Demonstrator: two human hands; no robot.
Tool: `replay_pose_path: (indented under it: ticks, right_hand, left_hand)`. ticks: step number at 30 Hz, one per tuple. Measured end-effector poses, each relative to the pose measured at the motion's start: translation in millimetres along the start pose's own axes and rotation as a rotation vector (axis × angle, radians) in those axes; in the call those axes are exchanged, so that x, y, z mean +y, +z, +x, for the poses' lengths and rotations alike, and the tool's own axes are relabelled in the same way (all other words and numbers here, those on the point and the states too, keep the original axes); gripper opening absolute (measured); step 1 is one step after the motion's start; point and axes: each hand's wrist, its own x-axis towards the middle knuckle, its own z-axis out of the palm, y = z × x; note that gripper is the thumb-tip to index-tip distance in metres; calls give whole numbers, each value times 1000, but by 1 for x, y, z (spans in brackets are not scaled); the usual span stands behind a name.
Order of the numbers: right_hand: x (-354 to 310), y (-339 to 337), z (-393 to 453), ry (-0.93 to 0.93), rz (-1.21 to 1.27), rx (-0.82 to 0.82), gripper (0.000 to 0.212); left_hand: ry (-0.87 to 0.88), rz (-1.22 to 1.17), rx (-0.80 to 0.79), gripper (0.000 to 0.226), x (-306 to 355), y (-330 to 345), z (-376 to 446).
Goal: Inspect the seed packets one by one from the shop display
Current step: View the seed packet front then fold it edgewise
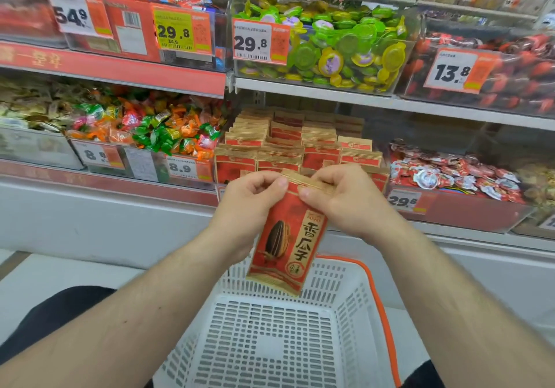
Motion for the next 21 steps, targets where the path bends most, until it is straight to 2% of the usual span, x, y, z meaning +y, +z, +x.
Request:
replay_pose_path:
  ticks: [4,7,15,21]
  right_hand:
    - [26,22,-6,159,381,53,22]
    - [39,36,-11,267,604,74,29]
    - [50,44,-14,307,719,80,25]
    - [51,45,-15,290,688,79,26]
  left_hand:
    - [-161,-111,31,15,-21,-8,-6]
    - [-215,-166,51,15,-30,-9,-9]
    - [-248,-215,25,19,-41,-15,-10]
    - [-264,-226,25,19,-43,-14,-9]
